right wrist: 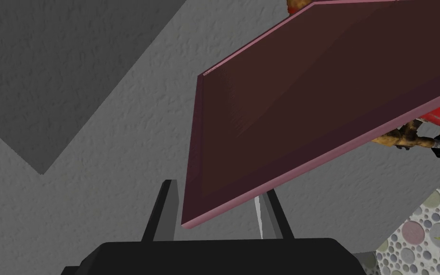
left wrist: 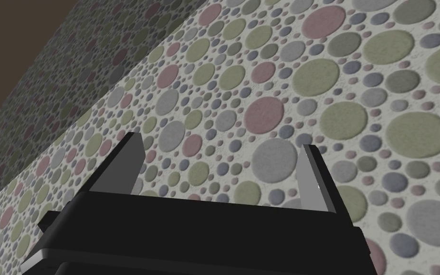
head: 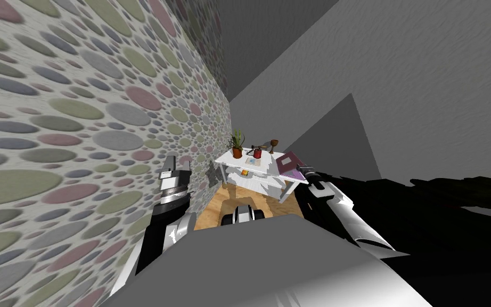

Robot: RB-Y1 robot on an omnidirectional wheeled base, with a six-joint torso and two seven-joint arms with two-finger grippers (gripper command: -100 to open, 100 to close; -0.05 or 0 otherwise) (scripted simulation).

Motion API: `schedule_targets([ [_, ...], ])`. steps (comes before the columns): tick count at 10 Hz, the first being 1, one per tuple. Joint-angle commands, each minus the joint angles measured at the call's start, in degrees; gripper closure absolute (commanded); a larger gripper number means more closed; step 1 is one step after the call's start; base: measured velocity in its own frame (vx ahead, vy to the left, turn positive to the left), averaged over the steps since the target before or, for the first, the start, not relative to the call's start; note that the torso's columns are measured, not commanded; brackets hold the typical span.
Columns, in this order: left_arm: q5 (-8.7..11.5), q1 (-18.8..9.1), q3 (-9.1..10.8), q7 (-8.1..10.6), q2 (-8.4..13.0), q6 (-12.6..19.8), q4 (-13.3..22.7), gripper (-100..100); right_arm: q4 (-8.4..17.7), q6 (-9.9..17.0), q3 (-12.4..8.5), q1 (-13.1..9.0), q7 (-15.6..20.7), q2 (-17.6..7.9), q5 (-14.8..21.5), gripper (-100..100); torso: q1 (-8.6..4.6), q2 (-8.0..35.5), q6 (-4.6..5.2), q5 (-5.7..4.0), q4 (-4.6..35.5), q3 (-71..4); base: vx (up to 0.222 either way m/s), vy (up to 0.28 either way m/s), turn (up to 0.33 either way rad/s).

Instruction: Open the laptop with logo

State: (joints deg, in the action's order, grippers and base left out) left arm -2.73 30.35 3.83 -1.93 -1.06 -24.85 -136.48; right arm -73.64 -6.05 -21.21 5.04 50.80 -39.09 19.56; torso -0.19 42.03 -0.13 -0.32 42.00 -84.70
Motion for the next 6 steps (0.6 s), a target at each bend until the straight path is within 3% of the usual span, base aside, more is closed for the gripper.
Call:
schedule_targets([
  [1, 0.00, 0.01, 0.00, 0.00, 0.00, 0.00, 0.00, 0, 1.18, -0.06, 0.34, -0.16, 1.35, 0.37, -3.45, 100, 0.12, -0.01, 0.10, 0.01, -0.02, 0.00, -0.007, 0.005, -0.021],
  [2, 0.00, 0.01, 0.00, 0.00, 0.00, 0.00, 0.00, 0, 3.41, -0.94, 0.34, -3.24, 4.16, 0.23, -5.69, 100, 0.16, -0.03, 0.05, 0.01, -0.02, -0.01, -0.065, 0.007, 0.059],
  [4, 0.00, 0.00, 0.00, 0.00, 0.00, 0.00, 0.00, 0, 5.56, -0.94, 0.34, -3.27, 5.57, 0.23, -8.95, 100, 0.22, 0.09, -0.20, 0.07, 0.06, 0.06, -0.070, -0.005, 0.067],
  [5, 0.00, 0.01, 0.00, 0.00, 0.00, 0.00, 0.00, 0, 4.79, -0.85, -0.02, -3.28, 5.24, -0.15, -7.91, 100, 0.22, 0.04, -0.01, 0.08, 0.04, 0.03, -0.016, -0.002, -0.003],
  [6, 0.00, 0.01, 0.00, 0.00, 0.00, 0.00, 0.00, 0, 6.36, -2.69, -0.14, -3.77, 3.60, 1.97, -8.92, 100, 0.22, 0.04, 0.05, 0.20, 0.11, 0.00, 0.007, -0.064, -0.051],
])
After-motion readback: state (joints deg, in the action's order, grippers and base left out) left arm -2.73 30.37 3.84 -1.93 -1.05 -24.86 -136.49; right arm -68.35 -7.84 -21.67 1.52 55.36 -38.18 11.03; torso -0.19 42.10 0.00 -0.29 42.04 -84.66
